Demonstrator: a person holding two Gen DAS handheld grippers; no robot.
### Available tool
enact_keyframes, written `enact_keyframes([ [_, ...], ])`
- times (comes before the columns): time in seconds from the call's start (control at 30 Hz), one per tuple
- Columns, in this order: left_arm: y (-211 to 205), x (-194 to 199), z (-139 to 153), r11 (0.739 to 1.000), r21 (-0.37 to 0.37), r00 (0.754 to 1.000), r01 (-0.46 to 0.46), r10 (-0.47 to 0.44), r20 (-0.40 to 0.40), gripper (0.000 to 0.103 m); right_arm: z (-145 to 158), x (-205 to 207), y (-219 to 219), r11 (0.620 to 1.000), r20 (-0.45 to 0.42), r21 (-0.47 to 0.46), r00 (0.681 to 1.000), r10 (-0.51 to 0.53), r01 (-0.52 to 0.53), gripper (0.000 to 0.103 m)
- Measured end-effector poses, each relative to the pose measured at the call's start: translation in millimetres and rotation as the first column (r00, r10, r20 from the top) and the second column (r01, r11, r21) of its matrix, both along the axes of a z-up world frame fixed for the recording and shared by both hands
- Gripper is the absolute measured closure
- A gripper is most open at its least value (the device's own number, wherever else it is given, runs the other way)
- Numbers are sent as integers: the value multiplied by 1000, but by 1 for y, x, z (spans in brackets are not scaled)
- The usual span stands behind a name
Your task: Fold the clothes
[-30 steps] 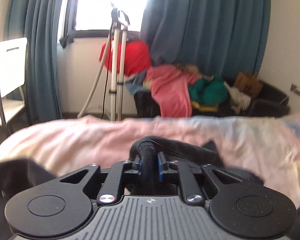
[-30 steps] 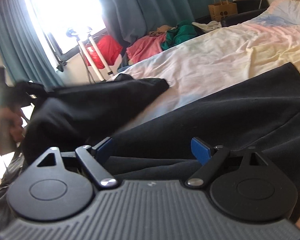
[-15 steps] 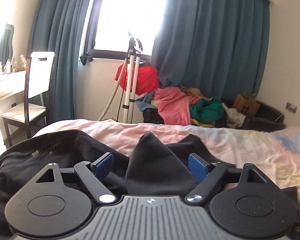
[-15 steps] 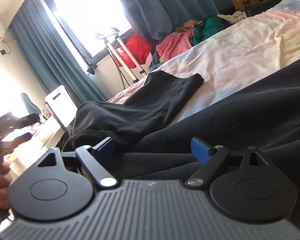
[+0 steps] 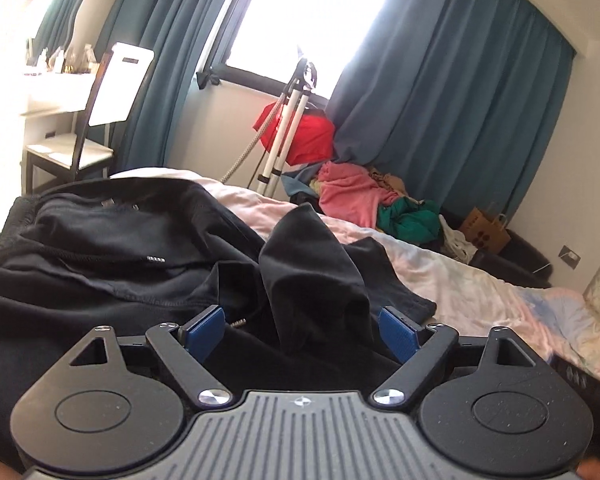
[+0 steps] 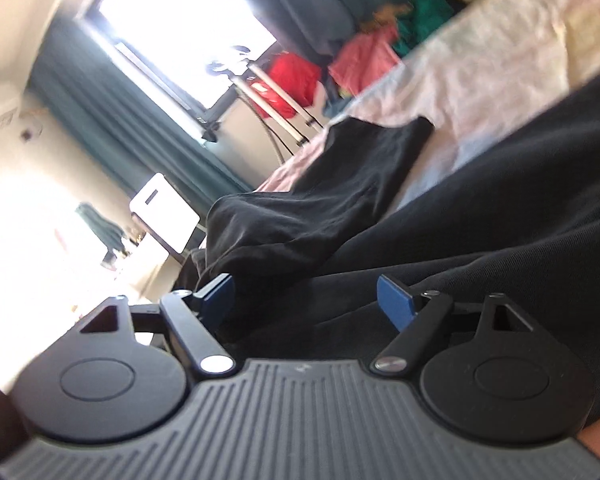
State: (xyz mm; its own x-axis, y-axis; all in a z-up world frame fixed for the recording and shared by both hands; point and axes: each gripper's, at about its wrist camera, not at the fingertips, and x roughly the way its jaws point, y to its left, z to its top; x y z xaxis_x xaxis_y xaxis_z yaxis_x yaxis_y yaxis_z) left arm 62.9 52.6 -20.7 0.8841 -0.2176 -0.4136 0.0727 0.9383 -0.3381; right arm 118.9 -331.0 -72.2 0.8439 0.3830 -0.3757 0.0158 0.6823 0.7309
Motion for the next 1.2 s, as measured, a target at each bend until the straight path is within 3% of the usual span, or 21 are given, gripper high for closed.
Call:
enact_keyframes([
  [0.17, 5, 14, -12, 999, 17, 999, -52, 52, -9, 13, -6, 69, -21, 995, -63, 87, 997, -44, 49, 22],
  [0.27, 13, 29, -20, 999, -28, 998, -46, 45, -33, 13, -23, 122, -36, 983, -70, 155, 994, -88, 98, 22],
  [0.4, 27, 42, -34, 997, -55, 997, -60, 58, -44, 12, -52, 187, -40, 983, -156, 90, 977, -145, 161, 29],
  [0.53, 42, 60, -50, 991, -108, 995, -79, 71, -73, 12, -56, 224, -38, 982, -163, 5, 969, -188, 191, 37],
  [0.6, 46, 68, -58, 988, -134, 994, -81, 70, -86, 12, -58, 243, -37, 978, -165, -37, 964, -209, 205, 56],
  [0.63, 47, 72, -62, 988, -135, 993, -81, 69, -92, 12, -59, 252, -36, 975, -166, -58, 961, -219, 212, 91],
  [0.7, 47, 79, -67, 988, -133, 992, -79, 66, -103, 12, -59, 270, -36, 969, -163, -100, 957, -242, 228, 95],
  [0.8, 45, 81, -70, 990, -124, 992, -68, 55, -111, 12, -19, 266, -72, 934, -72, -152, 939, -336, 323, 95],
  [0.93, 42, 73, -70, 994, -94, 995, -61, 53, -85, 12, 37, 257, -129, 862, 54, -204, 884, -464, 465, 96],
  [1.2, 31, 67, -64, 995, -90, 996, -43, 35, -86, 12, 85, 259, -207, 808, 80, -299, 857, -509, 508, 96],
])
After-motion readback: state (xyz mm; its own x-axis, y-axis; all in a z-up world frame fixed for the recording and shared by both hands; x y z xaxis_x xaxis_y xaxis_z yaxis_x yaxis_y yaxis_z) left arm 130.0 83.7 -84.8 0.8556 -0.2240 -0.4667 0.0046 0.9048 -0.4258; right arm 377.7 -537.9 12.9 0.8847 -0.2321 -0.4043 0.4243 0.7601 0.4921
